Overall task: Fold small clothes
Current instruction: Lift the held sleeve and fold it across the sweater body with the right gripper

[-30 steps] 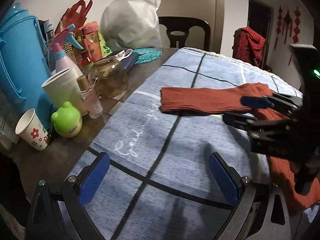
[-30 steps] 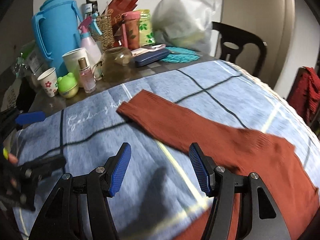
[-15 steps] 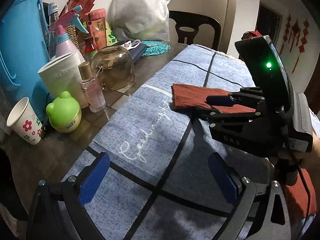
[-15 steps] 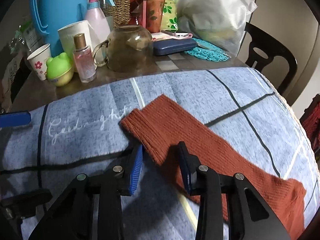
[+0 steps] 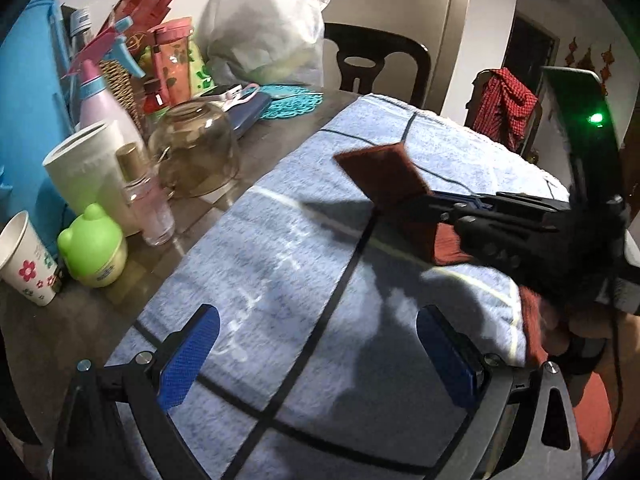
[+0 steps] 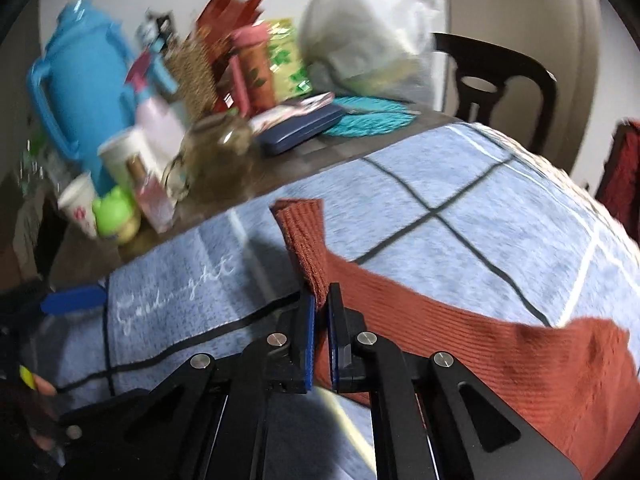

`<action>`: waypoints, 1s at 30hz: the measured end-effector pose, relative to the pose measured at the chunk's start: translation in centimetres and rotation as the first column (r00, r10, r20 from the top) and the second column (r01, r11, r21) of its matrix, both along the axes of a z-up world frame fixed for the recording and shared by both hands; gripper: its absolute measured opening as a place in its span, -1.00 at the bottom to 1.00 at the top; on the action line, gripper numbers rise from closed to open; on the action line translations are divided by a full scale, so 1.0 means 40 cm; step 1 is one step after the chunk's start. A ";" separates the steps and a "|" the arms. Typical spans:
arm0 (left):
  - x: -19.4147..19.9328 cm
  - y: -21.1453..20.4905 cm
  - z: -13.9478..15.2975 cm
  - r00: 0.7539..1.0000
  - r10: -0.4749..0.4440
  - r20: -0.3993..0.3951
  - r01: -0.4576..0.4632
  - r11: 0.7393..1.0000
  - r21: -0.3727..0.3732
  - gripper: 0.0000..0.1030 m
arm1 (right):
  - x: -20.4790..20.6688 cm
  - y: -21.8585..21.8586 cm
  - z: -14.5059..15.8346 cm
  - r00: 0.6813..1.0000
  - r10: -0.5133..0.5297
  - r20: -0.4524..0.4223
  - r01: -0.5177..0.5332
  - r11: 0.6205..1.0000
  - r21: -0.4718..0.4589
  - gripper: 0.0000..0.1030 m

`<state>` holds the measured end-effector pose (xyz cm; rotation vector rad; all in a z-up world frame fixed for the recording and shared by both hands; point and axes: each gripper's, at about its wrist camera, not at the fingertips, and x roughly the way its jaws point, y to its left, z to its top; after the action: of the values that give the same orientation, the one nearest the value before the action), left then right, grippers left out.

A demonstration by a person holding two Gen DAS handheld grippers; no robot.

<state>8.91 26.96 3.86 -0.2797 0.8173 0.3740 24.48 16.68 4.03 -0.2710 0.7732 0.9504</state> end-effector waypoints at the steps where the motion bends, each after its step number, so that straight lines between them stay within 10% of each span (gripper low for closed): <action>1: 0.005 -0.003 0.003 1.000 -0.012 0.013 0.012 1.000 -0.005 0.95 | 0.007 -0.014 0.006 1.000 -0.014 -0.012 0.014 1.000 0.016 -0.90; 30: 0.312 -0.112 -0.008 0.984 -0.175 0.042 0.180 0.942 -0.285 0.76 | 0.099 -0.429 0.071 0.892 -0.451 -0.038 0.449 0.870 0.207 -0.90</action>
<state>21.41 22.47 3.56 -0.4760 0.8739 0.0813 28.43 -0.50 6.86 0.0920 0.6781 0.5771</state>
